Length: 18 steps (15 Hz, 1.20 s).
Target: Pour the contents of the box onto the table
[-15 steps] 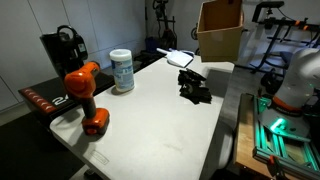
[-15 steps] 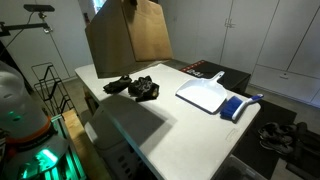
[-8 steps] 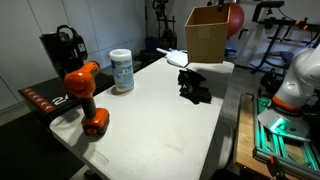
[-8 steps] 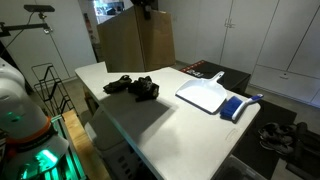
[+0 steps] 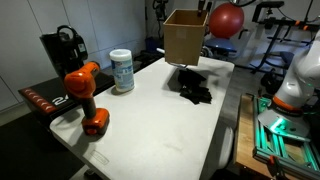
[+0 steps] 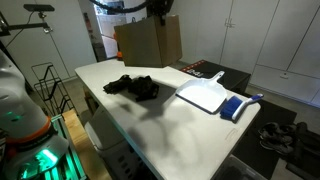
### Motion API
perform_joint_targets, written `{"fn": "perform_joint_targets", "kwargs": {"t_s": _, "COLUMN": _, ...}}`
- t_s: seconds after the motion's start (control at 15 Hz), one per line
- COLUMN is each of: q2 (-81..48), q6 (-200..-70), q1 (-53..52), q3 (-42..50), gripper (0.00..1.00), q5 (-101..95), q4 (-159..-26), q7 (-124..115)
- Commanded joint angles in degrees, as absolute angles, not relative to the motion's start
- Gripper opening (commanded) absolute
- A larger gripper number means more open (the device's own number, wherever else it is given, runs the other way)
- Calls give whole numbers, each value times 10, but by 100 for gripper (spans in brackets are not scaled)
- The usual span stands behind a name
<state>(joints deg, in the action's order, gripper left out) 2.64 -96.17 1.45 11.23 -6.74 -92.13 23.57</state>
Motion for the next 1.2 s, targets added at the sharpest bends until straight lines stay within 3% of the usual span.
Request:
{"fn": "perform_joint_targets", "kwargs": {"t_s": 0.0, "q2": -34, "q6": -942, "q1": 34, "q3": 96, "gripper": 1, "q5": -7, "q4": -866, "q7": 231}}
{"fn": "perform_joint_targets", "kwargs": {"t_s": 1.13, "q2": -126, "q6": -1005, "q1": 85, "q3": 70, "gripper": 1, "q5": 79, "q4": -852, "q7": 201}}
